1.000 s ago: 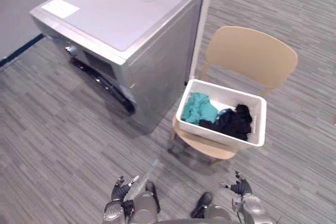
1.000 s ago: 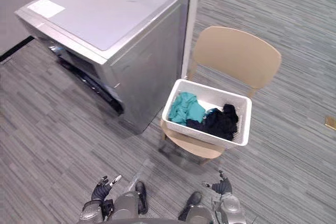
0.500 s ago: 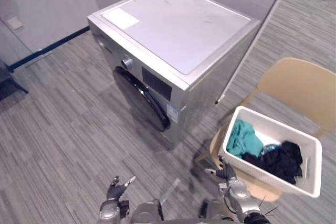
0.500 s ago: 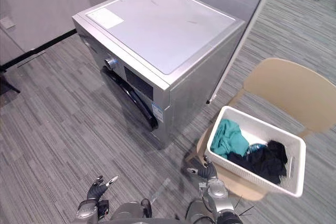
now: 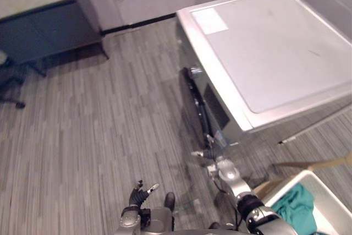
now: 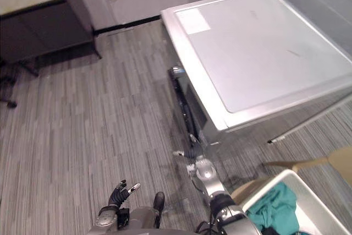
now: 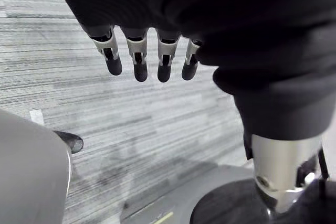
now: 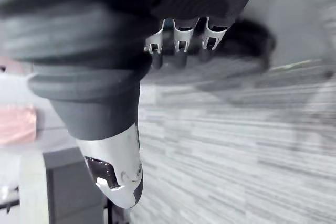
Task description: Pick up the laundry basket with both hands and put the clothes into the washing machine.
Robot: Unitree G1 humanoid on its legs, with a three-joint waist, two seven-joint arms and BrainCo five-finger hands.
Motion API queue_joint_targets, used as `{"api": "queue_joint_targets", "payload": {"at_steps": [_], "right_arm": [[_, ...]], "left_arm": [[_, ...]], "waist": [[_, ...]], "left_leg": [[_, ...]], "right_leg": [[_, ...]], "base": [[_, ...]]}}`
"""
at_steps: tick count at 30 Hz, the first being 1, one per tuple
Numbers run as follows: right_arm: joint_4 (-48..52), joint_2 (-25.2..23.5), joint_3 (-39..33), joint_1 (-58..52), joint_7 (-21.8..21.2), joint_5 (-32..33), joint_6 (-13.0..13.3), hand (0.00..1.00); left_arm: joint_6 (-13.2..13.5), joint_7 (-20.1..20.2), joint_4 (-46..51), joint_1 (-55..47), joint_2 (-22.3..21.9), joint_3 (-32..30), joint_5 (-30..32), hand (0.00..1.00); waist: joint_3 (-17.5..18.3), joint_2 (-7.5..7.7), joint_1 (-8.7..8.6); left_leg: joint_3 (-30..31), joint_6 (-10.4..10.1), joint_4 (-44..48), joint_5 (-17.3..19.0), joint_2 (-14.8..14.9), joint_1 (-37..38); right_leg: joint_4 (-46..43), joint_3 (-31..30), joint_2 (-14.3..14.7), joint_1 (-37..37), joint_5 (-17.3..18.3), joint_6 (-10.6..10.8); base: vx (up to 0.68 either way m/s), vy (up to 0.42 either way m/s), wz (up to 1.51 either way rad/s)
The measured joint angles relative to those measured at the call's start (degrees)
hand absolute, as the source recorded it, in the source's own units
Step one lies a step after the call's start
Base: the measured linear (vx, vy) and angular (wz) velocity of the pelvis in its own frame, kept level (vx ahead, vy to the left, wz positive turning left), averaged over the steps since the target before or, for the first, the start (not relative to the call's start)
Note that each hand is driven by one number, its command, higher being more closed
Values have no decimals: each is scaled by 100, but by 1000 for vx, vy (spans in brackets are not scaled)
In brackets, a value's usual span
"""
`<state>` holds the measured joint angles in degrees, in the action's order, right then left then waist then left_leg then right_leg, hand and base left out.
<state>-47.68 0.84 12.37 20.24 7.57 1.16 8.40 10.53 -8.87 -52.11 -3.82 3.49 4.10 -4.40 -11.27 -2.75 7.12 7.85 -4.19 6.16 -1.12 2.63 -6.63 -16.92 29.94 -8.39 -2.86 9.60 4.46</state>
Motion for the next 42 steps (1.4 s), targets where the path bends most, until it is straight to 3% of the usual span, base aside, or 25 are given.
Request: {"api": "queue_joint_targets", "payload": {"at_steps": [1, 2, 3, 6, 8, 13, 18, 28, 32, 38, 42], "right_arm": [[0, -68, -56, 163, 6, 8, 12, 0], [1, -100, -84, 242, 14, 9, 15, 0], [4, -127, -291, 506, 106, 23, 15, 0], [5, 45, -858, 1001, 505, 25, 11, 0], [6, 174, -1042, 1188, 726, -27, 10, 0], [391, 212, -1296, 1475, 1409, -234, 9, 0], [449, 160, -1416, 1600, 1756, -383, 8, 0], [184, 1, -1888, 1919, 2029, -278, -238, 0], [686, -144, -1895, 1749, 2184, -278, -212, 0], [823, -218, -1662, 1487, 2012, -110, -200, 0], [1493, -242, -1432, 1011, 2000, -180, -183, 0]], "left_arm": [[2, 1, -22, 5, 2, -8, 3, 0], [2, 1, -20, 7, 24, -9, 4, 0], [4, -2, -17, 105, 94, -9, 21, 0], [6, -21, 50, 143, 23, -25, 33, 0], [10, -55, 61, 179, 14, -21, 33, 0], [90, -286, 82, 268, 23, -13, 31, 0], [127, -387, 177, 296, 19, -7, 1, 0], [131, -477, 228, 612, 19, 36, -51, 0], [131, -555, 228, 640, 10, 51, -68, 0], [115, -618, 215, 739, 6, 41, -69, 0], [113, -619, 215, 782, 4, 39, -70, 0]], "waist": [[-38, -1, 10], [-61, 34, 7], [-180, 92, -8], [-313, -159, 120], [-362, -224, 150], [-532, -241, 170], [-660, -254, 269], [-1119, -262, 328], [-1126, -254, 325], [-1213, -142, 303], [-1261, -60, 307]], "left_leg": [[57, -1, 35, -1, -18, -10], [94, -1, 50, -1, -71, -35], [249, -6, 86, 8, -237, -143], [318, -85, 21, -55, -100, -512], [327, -95, -66, -62, -57, -600], [339, -118, -229, -303, -137, -783], [333, -126, -438, -463, -137, -896], [461, -142, -609, -688, -274, -1175], [467, -142, -612, -691, -270, -1278], [461, -122, -614, -737, -273, -1312], [460, -123, -616, -736, -269, -1309]], "right_leg": [[362, -38, 16, 19, 192, 143], [567, -27, -10, 27, 109, 92], [754, 33, -218, 146, -160, 78], [664, 122, -109, 500, -183, 45], [576, 114, -96, 666, -174, 25], [262, 98, -272, 1039, -155, 1], [-47, 44, -369, 1382, -107, -51], [-772, 117, -694, 1919, 80, -71], [-814, 136, -696, 2025, 106, -92], [-923, 121, -733, 2106, 186, -98], [-887, 109, -725, 2105, 186, -99]], "base": [[-12, -4, 44], [-19, -90, 71], [-17, -101, 64], [-89, -56, 25], [-107, 1, 0], [-91, 26, 3], [-119, 8, 0], [-93, -18, 10], [-1, -57, 3], [16, -77, 0], [-21, -57, -1]]}}
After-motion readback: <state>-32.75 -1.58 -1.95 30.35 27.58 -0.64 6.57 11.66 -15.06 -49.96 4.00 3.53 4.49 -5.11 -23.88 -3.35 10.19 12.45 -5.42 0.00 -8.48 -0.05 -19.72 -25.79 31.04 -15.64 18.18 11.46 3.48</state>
